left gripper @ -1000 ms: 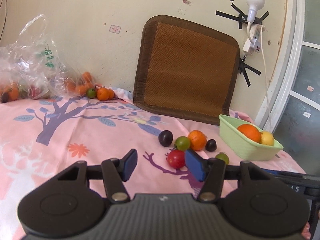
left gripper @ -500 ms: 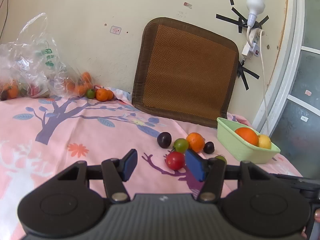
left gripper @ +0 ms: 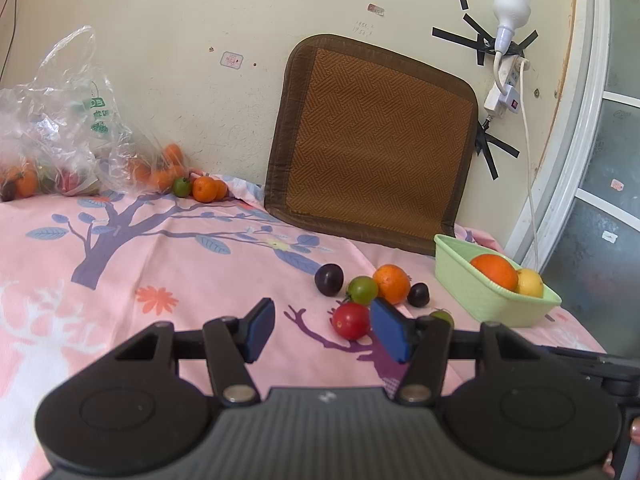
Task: Organize fruits
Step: 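Withdraw both grippers and move toward the red and green tomatoes, then grasp the red tomato with the left gripper while the right gripper grasps the green tomato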
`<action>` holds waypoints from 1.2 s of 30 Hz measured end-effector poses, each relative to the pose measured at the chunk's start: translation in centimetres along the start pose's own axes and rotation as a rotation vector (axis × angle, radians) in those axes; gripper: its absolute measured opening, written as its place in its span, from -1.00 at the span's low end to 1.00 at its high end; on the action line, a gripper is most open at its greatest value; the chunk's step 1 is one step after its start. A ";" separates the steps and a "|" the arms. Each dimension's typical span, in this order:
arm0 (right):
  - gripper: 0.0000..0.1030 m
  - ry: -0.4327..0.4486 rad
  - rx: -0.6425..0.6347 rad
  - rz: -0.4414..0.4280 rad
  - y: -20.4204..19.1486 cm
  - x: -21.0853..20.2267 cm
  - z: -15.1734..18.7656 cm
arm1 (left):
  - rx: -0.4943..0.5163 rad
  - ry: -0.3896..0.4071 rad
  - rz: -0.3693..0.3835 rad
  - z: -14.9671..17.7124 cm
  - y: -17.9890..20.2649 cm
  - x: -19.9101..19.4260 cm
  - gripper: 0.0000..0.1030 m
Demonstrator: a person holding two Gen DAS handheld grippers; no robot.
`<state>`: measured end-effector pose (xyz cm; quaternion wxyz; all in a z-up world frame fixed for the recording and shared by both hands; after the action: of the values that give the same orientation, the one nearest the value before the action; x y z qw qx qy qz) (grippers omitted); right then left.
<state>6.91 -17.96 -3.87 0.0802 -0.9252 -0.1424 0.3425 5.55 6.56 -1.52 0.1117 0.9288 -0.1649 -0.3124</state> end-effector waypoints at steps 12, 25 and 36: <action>-0.16 0.009 -0.016 0.000 -0.3 -0.2 -0.3 | 0.031 -0.038 0.032 0.0 0.6 0.5 0.17; -0.16 -0.047 -0.162 -0.015 -2.2 3.2 -2.8 | 0.130 -0.186 -0.029 -2.1 2.7 5.7 0.18; -0.41 -0.107 -0.176 -0.031 -2.3 4.6 -2.6 | 0.168 -0.253 -0.072 -1.3 3.2 7.6 -0.41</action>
<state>11.52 -14.47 -4.18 -0.0039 -0.9068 -0.1906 0.3761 11.30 0.86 -3.66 0.0005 0.8935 -0.1696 -0.4158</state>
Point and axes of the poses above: each gripper's, at about its wrist camera, not at the fingertips, and x roughly the way its jaws point, y to its right, z to its underside, the point moved 6 cm from there along x, roughly the way its jaws point, and after that the axes turned 11 degrees about -y, right-handed, at the moved point
